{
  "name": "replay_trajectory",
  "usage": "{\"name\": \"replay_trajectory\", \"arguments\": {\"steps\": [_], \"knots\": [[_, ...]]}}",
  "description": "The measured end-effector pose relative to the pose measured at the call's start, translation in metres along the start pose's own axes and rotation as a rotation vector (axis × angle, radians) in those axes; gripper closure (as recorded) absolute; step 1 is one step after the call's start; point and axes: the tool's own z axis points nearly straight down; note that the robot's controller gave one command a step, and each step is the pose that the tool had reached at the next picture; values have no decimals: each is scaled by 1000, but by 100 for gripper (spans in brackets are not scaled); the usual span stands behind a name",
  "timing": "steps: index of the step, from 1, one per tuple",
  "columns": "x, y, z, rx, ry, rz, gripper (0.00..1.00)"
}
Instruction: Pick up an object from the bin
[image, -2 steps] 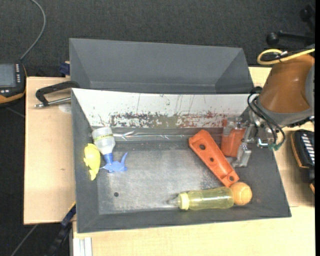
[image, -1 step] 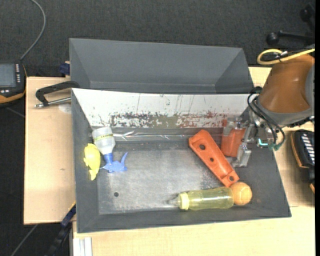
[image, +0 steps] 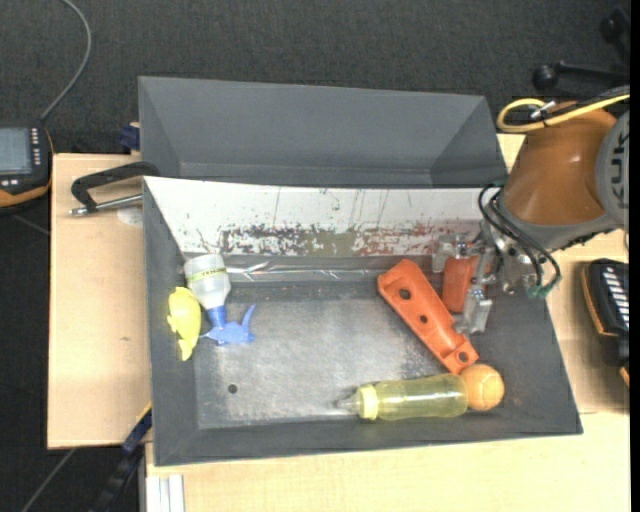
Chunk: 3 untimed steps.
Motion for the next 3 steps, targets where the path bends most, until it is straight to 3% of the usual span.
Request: {"name": "replay_trajectory", "arguments": {"steps": [1, 2, 3], "knots": [[-15, 16, 47, -1, -6, -167, 0], [2, 27, 63, 0, -8, -24, 0], [31, 54, 61, -1, -10, 46, 0]]}}
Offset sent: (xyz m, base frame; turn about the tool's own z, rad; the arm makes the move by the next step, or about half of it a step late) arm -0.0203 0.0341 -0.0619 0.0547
